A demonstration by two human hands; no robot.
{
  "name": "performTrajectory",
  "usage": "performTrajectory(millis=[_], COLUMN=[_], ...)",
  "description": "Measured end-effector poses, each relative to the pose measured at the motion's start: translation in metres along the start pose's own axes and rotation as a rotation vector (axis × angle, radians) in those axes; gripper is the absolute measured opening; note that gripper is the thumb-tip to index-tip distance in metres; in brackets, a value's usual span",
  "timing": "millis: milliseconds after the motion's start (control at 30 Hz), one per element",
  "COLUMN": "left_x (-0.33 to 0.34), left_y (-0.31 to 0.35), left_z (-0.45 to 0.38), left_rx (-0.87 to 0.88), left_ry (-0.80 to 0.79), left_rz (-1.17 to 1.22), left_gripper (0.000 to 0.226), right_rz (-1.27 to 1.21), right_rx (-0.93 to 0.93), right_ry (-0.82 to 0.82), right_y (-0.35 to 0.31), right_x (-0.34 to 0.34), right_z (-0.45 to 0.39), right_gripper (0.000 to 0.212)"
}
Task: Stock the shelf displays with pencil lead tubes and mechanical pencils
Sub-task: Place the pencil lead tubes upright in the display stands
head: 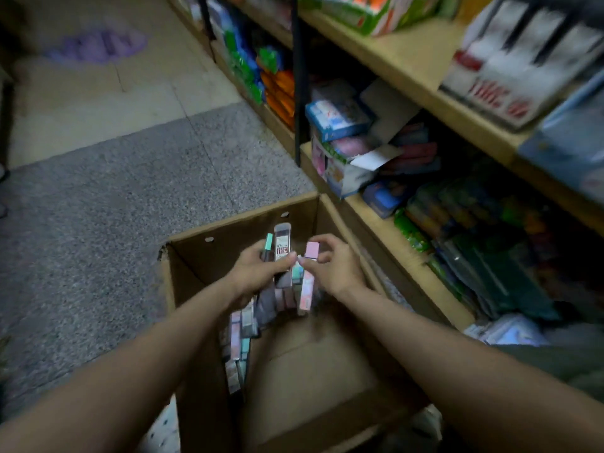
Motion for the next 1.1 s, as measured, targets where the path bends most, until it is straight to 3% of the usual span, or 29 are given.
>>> performTrajectory(millis=[133, 267, 500, 733, 933, 1100], left_x=[0.023, 0.053, 0.133, 0.177, 0.175, 0.167], left_y=[0.097, 0.153, 0.219, 0.234, 0.236, 0.242], left_z=[0.015, 0.039, 0.080, 0.099, 0.091, 0.083], left_rx=[0.191, 0.252, 0.415, 0.459, 0.438, 0.430], left_ry=[-0.151, -0.283, -0.456, -0.552, -0.534, -0.521], left_rz=[-0.175, -0.111, -0.022, 0.046, 0.085, 0.082], left_gripper=[0.029, 0.012, 0.005, 0.016, 0.017, 0.023], right_rz=[-0.010, 0.083, 0.253, 0.571, 0.622, 0.702], right_rx=[-0.131, -0.218, -0.312, -0.484, -0.440, -0.424], right_ry=[0.111, 0.214, 0.411, 0.606, 0.833, 0.803], right_y=[-0.064, -0.107, -0.151, -0.219, -0.251, -0.258], right_x=[-0.061, -0.126, -0.229, -0.321, -0.387, -0.383], right_z=[0.017, 0.045, 0.103, 0.167, 0.169, 0.128], right_gripper=[0.033, 0.028, 0.032, 0.033, 0.033, 0.029])
Point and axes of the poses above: each hand's wrist, its own z-axis away from the middle knuckle, its own x-axis out of the palm, y = z × x, the point moved 8 cm from there along -z, towards the middle knuckle, and after that the axes turned 1 degree about z, right-handed, at the moved point
